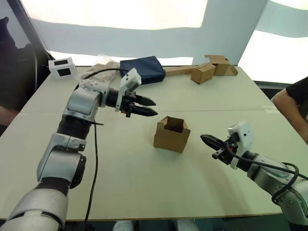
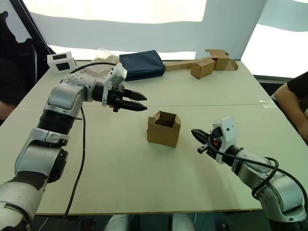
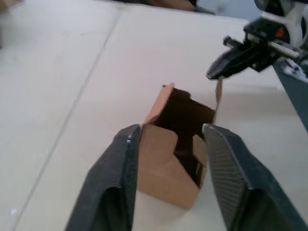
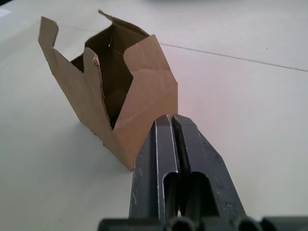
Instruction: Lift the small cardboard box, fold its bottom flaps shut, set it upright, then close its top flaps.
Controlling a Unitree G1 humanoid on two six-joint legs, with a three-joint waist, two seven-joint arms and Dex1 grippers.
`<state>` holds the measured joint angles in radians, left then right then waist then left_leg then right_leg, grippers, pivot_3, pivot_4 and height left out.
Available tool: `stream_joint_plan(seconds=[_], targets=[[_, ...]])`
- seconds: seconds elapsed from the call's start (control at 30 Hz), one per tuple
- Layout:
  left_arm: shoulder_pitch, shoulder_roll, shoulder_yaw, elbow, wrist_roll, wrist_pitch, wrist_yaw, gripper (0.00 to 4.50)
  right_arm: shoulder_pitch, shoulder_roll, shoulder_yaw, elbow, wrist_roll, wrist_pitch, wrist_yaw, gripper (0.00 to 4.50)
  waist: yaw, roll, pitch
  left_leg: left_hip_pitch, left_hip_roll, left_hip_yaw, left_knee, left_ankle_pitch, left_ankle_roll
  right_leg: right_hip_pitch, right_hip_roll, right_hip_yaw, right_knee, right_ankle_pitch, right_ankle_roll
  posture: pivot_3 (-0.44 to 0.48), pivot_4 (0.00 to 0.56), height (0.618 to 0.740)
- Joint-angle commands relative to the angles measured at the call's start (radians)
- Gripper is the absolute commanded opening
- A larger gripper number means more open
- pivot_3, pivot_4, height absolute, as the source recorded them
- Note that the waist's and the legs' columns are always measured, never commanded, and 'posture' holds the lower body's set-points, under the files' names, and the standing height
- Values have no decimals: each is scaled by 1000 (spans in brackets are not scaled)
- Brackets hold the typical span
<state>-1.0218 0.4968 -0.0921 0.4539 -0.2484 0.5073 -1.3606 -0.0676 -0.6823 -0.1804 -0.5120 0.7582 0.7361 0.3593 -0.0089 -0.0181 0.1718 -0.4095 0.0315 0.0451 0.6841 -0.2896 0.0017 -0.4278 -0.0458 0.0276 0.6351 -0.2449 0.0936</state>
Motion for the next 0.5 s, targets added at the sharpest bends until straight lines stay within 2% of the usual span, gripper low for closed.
stream_joint_plan(seconds=[0.03, 0.07, 0.1, 0.3, 0.5], targets=[[74, -35, 49, -11, -8, -59, 120, 594, -45, -3, 22, 50, -60, 12, -4, 0, 1, 0, 0, 0, 0, 0, 0, 0, 0, 0, 0, 0, 0, 0, 0, 0, 150, 740], [101, -48, 47, -6, 1, -91, 144, 165, -57, 0, 35, 72, -77, 16, -4, 0, 3, 0, 0, 0, 0, 0, 0, 0, 0, 0, 0, 0, 0, 0, 0, 0, 150, 740], [118, -56, 44, -4, 7, -113, 159, 59, -65, 3, 43, 85, -90, 19, -1, 0, 4, 0, 0, 0, 0, 0, 0, 0, 0, 0, 0, 0, 0, 0, 0, 0, 150, 740], [222, -125, -27, 84, 118, -298, 291, 59, -127, 69, 130, 196, -187, 2, 8, 0, 1, 0, 0, 1, 0, 3, 0, 0, 0, 1, 0, 0, 1, 0, 0, 0, 150, 740], [255, -152, -67, 101, 129, -301, 279, 59, -151, 107, 172, 224, -231, -9, 47, 0, -1, 0, 0, 1, 0, 3, 0, 0, 0, 0, 0, -1, 2, 0, 0, 0, 150, 740]])
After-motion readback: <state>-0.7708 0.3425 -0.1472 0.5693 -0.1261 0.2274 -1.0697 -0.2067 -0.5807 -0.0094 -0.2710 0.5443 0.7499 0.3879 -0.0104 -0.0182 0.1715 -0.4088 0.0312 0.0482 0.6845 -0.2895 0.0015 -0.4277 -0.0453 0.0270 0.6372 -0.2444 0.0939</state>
